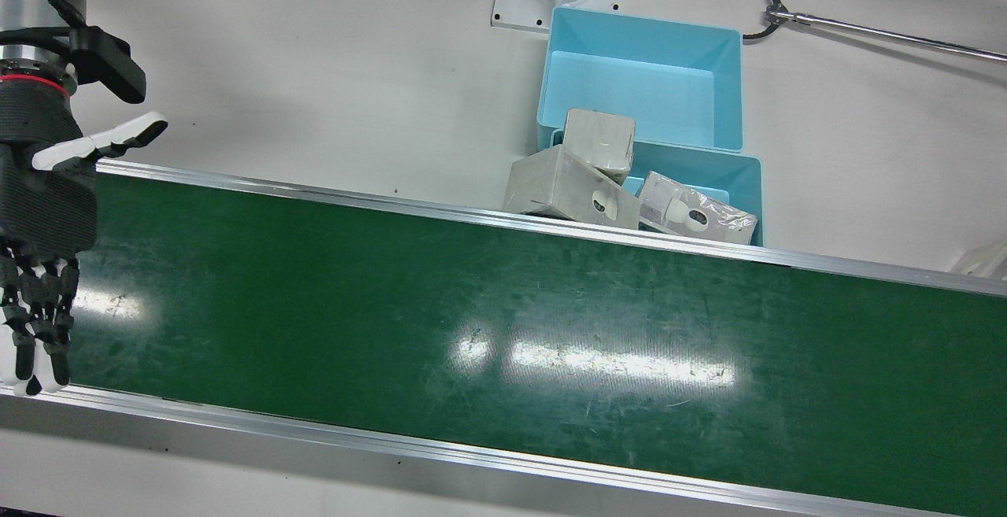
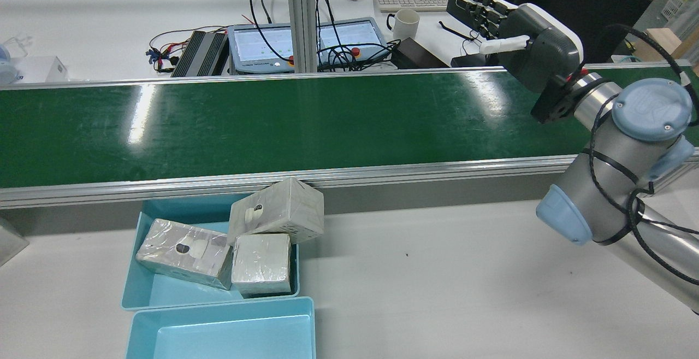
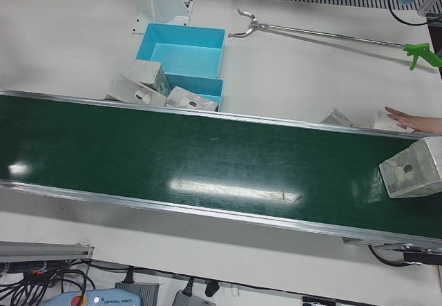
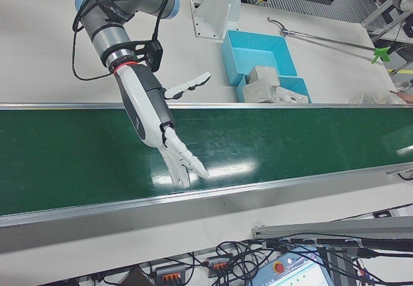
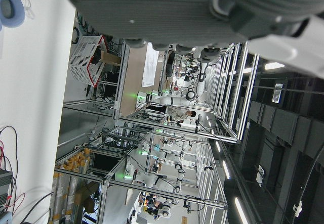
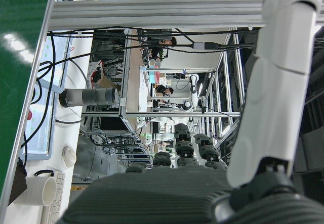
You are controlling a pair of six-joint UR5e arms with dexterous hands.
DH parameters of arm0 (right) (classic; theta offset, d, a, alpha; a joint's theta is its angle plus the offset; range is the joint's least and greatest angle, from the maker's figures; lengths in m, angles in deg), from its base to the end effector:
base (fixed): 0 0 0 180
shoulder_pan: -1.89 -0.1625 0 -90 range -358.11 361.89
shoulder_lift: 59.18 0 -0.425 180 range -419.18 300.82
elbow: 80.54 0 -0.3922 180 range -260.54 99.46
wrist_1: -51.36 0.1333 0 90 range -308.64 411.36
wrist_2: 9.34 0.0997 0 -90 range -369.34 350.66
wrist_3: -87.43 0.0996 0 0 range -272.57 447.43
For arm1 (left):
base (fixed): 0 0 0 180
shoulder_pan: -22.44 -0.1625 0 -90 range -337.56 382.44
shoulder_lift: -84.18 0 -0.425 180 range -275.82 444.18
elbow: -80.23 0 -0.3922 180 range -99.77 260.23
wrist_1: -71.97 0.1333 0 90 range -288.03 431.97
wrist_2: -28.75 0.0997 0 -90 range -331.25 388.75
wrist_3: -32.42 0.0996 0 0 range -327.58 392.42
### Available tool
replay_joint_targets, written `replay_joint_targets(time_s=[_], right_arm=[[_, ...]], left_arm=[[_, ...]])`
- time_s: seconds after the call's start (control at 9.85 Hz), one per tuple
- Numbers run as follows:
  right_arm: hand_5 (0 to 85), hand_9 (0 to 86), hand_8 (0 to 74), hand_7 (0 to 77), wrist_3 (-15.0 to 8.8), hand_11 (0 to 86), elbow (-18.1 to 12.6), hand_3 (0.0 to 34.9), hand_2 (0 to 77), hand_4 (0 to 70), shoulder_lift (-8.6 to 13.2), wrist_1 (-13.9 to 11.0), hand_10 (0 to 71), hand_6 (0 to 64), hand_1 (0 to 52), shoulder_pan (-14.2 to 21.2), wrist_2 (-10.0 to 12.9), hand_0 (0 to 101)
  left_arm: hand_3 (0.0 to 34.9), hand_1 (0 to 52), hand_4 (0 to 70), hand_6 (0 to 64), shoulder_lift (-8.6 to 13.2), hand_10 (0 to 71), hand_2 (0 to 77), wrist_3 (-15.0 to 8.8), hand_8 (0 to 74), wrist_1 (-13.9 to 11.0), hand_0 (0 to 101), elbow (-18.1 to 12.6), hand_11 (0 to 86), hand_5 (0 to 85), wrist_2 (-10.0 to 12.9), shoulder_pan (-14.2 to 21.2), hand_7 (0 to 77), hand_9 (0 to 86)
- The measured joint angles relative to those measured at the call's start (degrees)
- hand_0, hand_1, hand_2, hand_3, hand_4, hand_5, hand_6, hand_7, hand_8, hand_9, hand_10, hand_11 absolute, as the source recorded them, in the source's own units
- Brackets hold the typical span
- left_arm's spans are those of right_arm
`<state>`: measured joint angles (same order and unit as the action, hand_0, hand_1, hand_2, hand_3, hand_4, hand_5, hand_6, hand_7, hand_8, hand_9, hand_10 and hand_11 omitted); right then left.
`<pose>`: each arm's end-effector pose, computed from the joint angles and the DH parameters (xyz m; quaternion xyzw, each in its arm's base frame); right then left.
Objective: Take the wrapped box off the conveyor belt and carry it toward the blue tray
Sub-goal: 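Open the right hand and move it over the conveyor belt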
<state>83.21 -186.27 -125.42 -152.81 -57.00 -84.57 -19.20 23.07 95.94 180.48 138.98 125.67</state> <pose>-0.1706 -0.5898 0.3728 -0.1075 -0.7850 0.6042 0.0852 -0.2222 -0.5133 0.5190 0.1010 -0.6979 0.7089 0.0153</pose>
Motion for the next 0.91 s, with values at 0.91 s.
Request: replay_joint_targets(time_s=[0.91], right_arm=[[4.9, 3.3, 2.7, 10.9, -0.21, 1.6, 0.60, 0.0, 1.6, 9.8, 1.49, 0.02, 0.0, 4.4, 5.4, 0.89, 0.12, 44]], left_arm=[[0.0, 0.0, 0.0, 0.0, 0.00, 0.0, 0.5, 0.00, 0.5, 0.00, 0, 0.00, 0.5, 1.1, 0.00, 0.00, 0.5, 0.5]])
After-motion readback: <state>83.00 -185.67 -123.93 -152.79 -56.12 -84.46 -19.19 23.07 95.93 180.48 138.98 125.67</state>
